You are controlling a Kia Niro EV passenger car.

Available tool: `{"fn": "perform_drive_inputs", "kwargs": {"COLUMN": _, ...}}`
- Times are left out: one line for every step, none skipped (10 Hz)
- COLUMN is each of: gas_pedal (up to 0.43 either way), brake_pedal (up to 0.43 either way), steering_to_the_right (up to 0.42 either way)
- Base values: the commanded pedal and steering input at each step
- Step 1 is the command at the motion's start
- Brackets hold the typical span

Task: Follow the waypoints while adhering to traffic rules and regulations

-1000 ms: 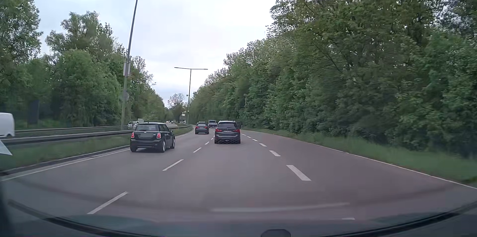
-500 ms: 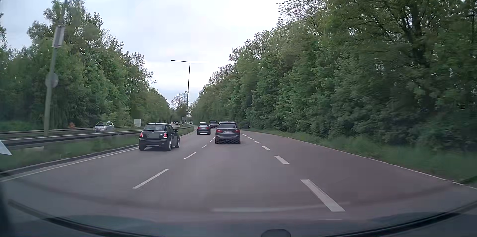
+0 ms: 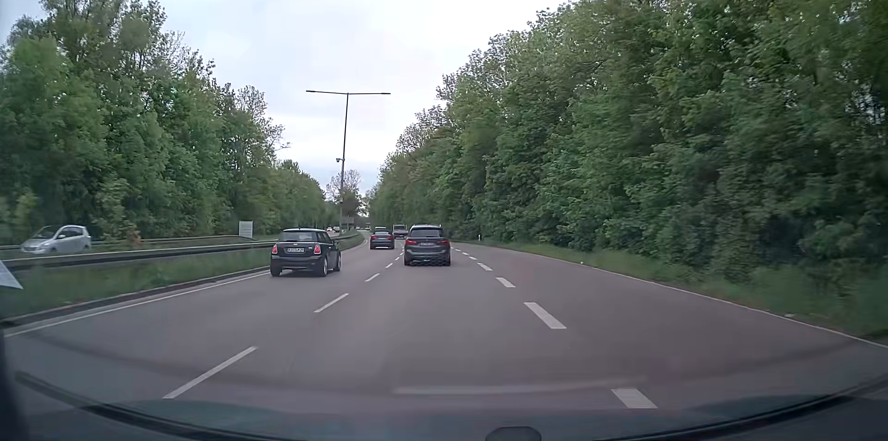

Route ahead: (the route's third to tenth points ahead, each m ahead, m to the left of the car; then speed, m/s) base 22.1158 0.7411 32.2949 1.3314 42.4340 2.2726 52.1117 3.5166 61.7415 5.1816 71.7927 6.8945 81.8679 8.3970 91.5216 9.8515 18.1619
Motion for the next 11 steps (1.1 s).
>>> {"fn": "perform_drive_inputs", "kwargs": {"gas_pedal": 0.37, "brake_pedal": 0.0, "steering_to_the_right": -0.017}}
{"fn": "perform_drive_inputs", "kwargs": {"gas_pedal": 0.358, "brake_pedal": 0.0, "steering_to_the_right": -0.016}}
{"fn": "perform_drive_inputs", "kwargs": {"gas_pedal": 0.35, "brake_pedal": 0.0, "steering_to_the_right": -0.016}}
{"fn": "perform_drive_inputs", "kwargs": {"gas_pedal": 0.339, "brake_pedal": 0.0, "steering_to_the_right": -0.016}}
{"fn": "perform_drive_inputs", "kwargs": {"gas_pedal": 0.331, "brake_pedal": 0.0, "steering_to_the_right": -0.016}}
{"fn": "perform_drive_inputs", "kwargs": {"gas_pedal": 0.311, "brake_pedal": 0.0, "steering_to_the_right": -0.016}}
{"fn": "perform_drive_inputs", "kwargs": {"gas_pedal": 0.311, "brake_pedal": 0.0, "steering_to_the_right": -0.017}}
{"fn": "perform_drive_inputs", "kwargs": {"gas_pedal": 0.311, "brake_pedal": 0.0, "steering_to_the_right": -0.017}}
{"fn": "perform_drive_inputs", "kwargs": {"gas_pedal": 0.311, "brake_pedal": 0.0, "steering_to_the_right": -0.017}}
{"fn": "perform_drive_inputs", "kwargs": {"gas_pedal": 0.311, "brake_pedal": 0.0, "steering_to_the_right": -0.017}}
{"fn": "perform_drive_inputs", "kwargs": {"gas_pedal": 0.299, "brake_pedal": 0.0, "steering_to_the_right": -0.017}}
